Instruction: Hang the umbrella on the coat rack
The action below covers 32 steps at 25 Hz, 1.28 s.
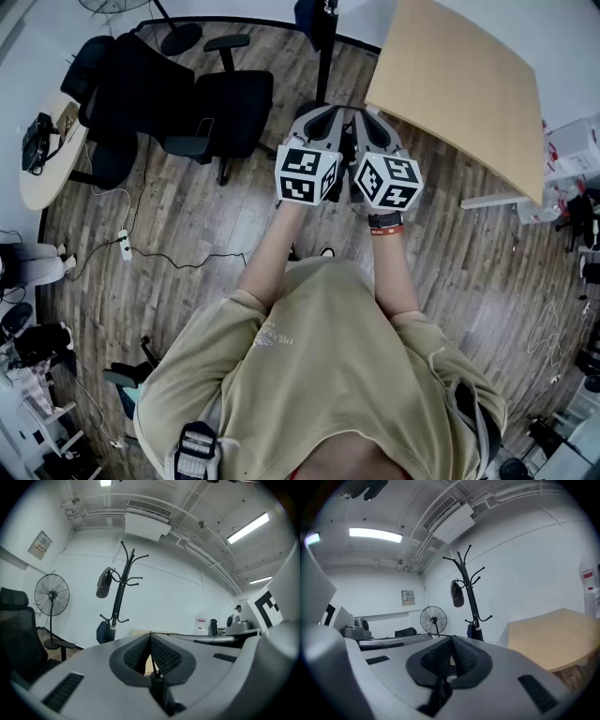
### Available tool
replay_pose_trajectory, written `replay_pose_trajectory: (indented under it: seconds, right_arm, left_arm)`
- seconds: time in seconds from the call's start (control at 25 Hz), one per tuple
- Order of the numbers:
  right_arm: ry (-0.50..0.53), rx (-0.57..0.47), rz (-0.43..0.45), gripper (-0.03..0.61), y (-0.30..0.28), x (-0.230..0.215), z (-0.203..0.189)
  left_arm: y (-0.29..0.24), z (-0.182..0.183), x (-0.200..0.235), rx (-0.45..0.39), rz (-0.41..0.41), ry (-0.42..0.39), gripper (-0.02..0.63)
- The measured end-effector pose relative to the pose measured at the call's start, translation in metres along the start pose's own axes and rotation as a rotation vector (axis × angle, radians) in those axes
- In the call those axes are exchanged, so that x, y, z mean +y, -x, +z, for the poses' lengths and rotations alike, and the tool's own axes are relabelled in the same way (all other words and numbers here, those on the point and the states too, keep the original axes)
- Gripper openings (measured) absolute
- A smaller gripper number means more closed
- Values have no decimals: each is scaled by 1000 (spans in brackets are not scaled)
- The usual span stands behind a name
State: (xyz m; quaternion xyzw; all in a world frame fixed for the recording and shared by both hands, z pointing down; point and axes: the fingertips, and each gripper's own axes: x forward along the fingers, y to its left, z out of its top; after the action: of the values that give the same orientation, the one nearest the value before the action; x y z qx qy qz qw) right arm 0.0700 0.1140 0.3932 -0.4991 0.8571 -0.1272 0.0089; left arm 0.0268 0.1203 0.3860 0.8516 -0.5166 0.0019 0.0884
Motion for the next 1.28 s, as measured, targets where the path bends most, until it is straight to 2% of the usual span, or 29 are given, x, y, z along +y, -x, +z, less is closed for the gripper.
replay_pose_trajectory:
  seconds: [0.16, 0.4, 0.64, 0.76, 0.96, 1.28]
  right_arm:
    - [-22, 14, 9, 15, 5, -1, -6]
    - [-24, 27, 49, 15, 15, -8, -9]
    - [-68, 9, 70, 15, 18, -24, -10]
    - [-59, 18, 80, 15, 11, -26, -10]
    - [-69, 43, 71, 15, -16, -39, -16]
    - [-46, 79, 77, 15, -99, -61, -24]
  left_arm:
    - [3, -7, -5, 9, 7, 14, 23]
    - [-3, -12, -14, -2, 64, 35, 23]
    - [-9, -13, -23, 5, 84, -3, 23]
    - [-15, -15, -20, 15, 98, 9, 23]
    - [-38, -22, -5, 37, 91, 33, 23]
    - [-98, -31, 54, 57, 70, 47, 23]
